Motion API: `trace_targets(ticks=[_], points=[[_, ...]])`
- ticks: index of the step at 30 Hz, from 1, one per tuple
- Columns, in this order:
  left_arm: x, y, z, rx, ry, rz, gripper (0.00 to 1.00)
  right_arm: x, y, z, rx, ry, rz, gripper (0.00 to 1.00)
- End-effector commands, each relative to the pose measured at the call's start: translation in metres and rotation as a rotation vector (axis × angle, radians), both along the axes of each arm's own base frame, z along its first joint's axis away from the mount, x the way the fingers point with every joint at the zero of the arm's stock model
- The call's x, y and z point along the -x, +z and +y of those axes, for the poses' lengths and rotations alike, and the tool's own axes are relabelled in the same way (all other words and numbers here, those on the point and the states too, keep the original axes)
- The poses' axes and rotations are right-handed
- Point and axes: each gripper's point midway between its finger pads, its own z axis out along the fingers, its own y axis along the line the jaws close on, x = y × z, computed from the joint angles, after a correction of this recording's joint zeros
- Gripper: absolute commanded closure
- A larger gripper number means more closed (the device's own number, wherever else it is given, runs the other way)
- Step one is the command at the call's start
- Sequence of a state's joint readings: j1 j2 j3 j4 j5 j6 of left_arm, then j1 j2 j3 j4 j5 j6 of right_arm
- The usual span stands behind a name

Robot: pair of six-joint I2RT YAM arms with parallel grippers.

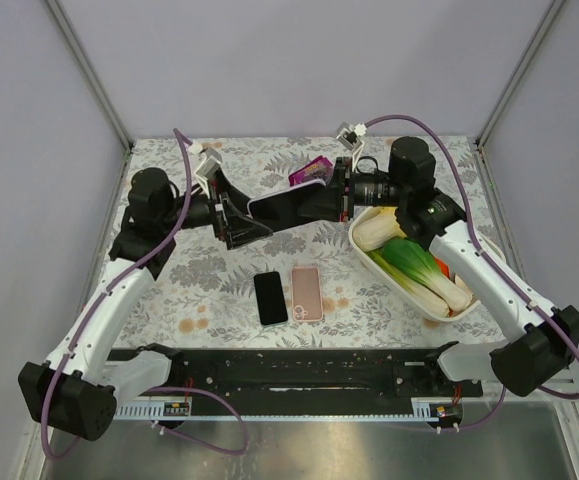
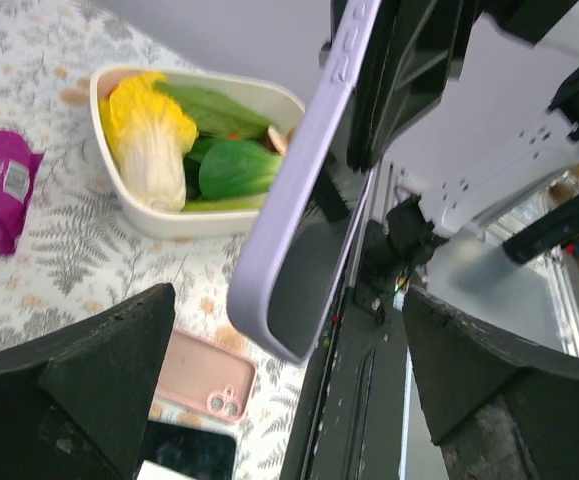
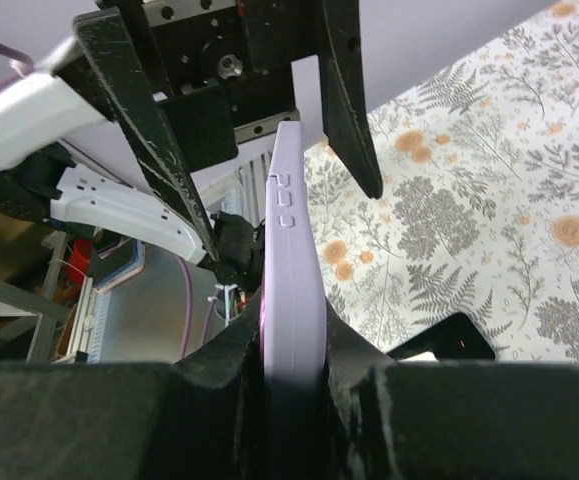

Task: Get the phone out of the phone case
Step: Remove the phone case from the phone.

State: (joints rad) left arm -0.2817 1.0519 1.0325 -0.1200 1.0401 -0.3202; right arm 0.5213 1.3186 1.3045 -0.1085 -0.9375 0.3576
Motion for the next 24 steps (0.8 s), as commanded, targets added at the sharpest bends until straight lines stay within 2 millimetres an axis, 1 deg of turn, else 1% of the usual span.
trace_targets(ticks=[1, 2, 5, 7, 11, 14, 15, 16, 17, 18, 20, 21, 23, 24], points=[[-0.003, 0.037, -0.006, 0.147, -0.019, -0.038, 0.02, 0.006, 0.056, 0.002, -0.134, 0.042, -0.110, 1.00], [-0.003, 0.041, -0.008, 0.168, -0.030, -0.037, 0.06, 0.007, 0.057, 0.002, -0.139, 0.043, -0.111, 1.00], [-0.002, 0.047, -0.010, 0.198, -0.057, -0.027, 0.29, 0.006, 0.057, 0.003, -0.145, 0.044, -0.111, 1.00], [-0.001, 0.048, -0.010, 0.205, -0.064, -0.022, 0.41, 0.005, 0.056, 0.003, -0.149, 0.040, -0.110, 1.00], [0.003, 0.051, -0.011, 0.222, -0.086, -0.010, 0.56, 0.003, 0.054, 0.005, -0.170, 0.043, -0.106, 1.00], [0.008, 0.057, -0.013, 0.249, -0.119, 0.005, 0.83, 0.003, 0.053, 0.006, -0.187, 0.048, -0.109, 1.00], [0.010, 0.058, -0.013, 0.250, -0.132, 0.010, 0.95, 0.002, 0.051, 0.007, -0.188, 0.047, -0.109, 1.00], [0.013, 0.059, -0.013, 0.246, -0.149, 0.006, 1.00, 0.001, 0.049, 0.007, -0.187, 0.045, -0.109, 1.00], [0.015, 0.061, -0.014, 0.236, -0.167, -0.002, 1.00, 0.001, 0.045, 0.006, -0.177, 0.044, -0.113, 0.96], [0.017, 0.059, -0.014, 0.219, -0.181, 0.004, 1.00, 0.000, 0.041, 0.006, -0.164, 0.042, -0.117, 0.89], [0.019, 0.057, -0.013, 0.172, -0.198, -0.027, 1.00, -0.001, 0.032, 0.005, -0.123, 0.031, -0.136, 0.68], [0.019, 0.054, -0.012, 0.142, -0.200, -0.044, 1.00, -0.001, 0.026, 0.003, -0.100, 0.027, -0.143, 0.49], [0.018, 0.042, -0.008, 0.060, -0.179, -0.073, 1.00, 0.000, 0.018, 0.000, -0.061, 0.025, -0.169, 0.29], [0.019, 0.037, -0.006, 0.021, -0.182, -0.088, 1.00, 0.000, 0.015, -0.001, -0.049, 0.022, -0.194, 0.23]])
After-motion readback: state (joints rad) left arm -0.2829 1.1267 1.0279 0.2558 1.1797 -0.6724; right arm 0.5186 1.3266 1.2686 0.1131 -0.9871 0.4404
